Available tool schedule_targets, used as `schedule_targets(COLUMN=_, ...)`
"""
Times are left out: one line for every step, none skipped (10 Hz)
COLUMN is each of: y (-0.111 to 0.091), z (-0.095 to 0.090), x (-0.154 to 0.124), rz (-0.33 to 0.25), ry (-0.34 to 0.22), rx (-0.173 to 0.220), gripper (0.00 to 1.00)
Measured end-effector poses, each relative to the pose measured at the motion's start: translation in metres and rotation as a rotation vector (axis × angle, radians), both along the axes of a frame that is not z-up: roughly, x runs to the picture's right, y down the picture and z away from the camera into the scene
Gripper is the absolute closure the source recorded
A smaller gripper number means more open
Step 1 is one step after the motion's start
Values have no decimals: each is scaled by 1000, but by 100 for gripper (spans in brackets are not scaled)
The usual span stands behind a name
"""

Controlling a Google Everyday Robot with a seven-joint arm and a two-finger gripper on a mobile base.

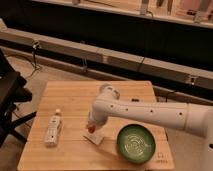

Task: Place the pepper on the white sponge

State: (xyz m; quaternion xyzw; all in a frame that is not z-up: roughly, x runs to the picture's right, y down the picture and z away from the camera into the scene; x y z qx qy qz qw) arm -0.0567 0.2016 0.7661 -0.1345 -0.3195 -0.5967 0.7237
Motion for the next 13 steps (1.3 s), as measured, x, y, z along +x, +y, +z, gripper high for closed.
schedule_targets(y=1, z=0, x=0, rz=2, ry=-2, rx=-1, gripper=99)
schedule_targets(y=1, z=-1, x=0, rz=2, ry=-5, rx=-1, gripper=99)
schedule_targets(y=3, z=-1, x=1, rz=2, ry=-7, rx=-2, gripper=99)
schedule_targets(y=3, z=-1, x=1, rz=5, ry=-9, rx=-2, gripper=94)
schedule_targets(y=2, z=-1, x=2, rz=7, ry=-10, rx=-2, gripper=86)
schedule_targets(y=2, z=-1, x=3, rz=8, ry=-13, rx=-3, gripper=79)
schedule_targets(y=2, z=-1, x=3, rz=9, ry=-15, rx=-3, gripper=78)
schedule_targets(y=3, z=-1, x=3, rz=9, ry=-18, rx=-4, gripper=78)
schedule_targets(y=3, z=-1, x=4, rz=10, ry=-20, rx=-4, gripper=78)
schedule_targets(y=4, z=-2, x=4, rz=10, ry=-22, rx=-5, gripper=78)
schedule_targets(y=4, z=-2, x=5, rz=11, ry=-23, rx=-5, gripper=75)
schedule_targets(y=3, z=-2, x=5, rz=13, ry=-25, rx=-5, gripper=68)
schedule_targets(y=4, z=-1, x=5, rz=13, ry=-26, rx=-6, gripper=60)
